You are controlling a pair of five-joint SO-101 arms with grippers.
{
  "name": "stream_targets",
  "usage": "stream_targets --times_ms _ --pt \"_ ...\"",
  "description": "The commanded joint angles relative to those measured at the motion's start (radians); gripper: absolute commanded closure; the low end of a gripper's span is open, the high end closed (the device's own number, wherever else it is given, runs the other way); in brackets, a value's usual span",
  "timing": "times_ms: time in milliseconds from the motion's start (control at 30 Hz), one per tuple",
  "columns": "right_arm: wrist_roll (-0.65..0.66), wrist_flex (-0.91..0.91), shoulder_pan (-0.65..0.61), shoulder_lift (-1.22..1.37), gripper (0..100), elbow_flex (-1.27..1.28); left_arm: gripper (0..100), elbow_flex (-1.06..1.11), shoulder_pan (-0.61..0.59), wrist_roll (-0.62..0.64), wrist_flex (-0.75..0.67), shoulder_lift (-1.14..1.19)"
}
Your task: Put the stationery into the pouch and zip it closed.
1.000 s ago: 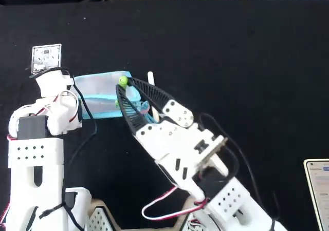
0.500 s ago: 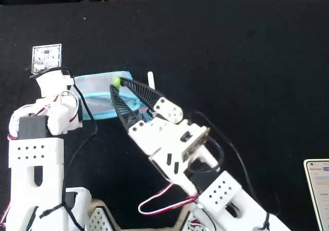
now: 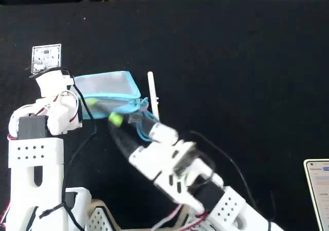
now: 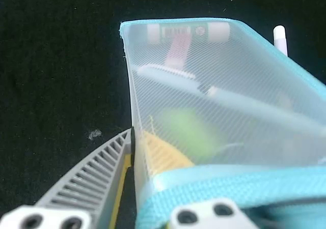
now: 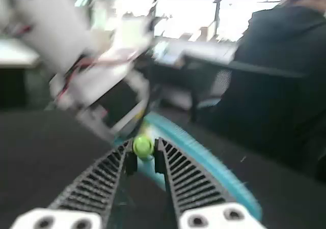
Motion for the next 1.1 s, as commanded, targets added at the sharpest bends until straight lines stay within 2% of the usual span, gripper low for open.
stream_targets --times_ms 0,100,467,600,700,800,900,1067 --pt "0.095 0.305 -0.140 -0.038 91.7 -0.131 97 0.027 -0.015 0.015 -0.002 0.006" --pt "0.097 0.373 -0.135 -0.007 86.6 -0.185 97 0.027 -0.016 0.015 0.000 0.006" --pt "0.097 0.402 -0.020 -0.022 94.1 -0.242 97 0.027 -0.016 0.015 0.000 0.006" --pt "0.097 0.517 -0.025 -0.035 94.4 -0.214 97 0.027 -0.016 0.015 0.000 0.006" --pt "0.095 0.562 -0.003 -0.025 89.3 -0.193 97 0.027 -0.016 0.015 0.000 0.006" --pt "0.018 0.554 0.041 -0.025 82.6 -0.173 97 0.027 -0.016 0.015 0.000 0.006" --pt "-0.074 0.503 0.074 -0.024 84.1 -0.142 97 0.027 -0.016 0.015 0.000 0.006" --pt "-0.086 0.351 0.074 -0.024 86.4 -0.030 97 0.027 -0.016 0.015 0.000 0.006"
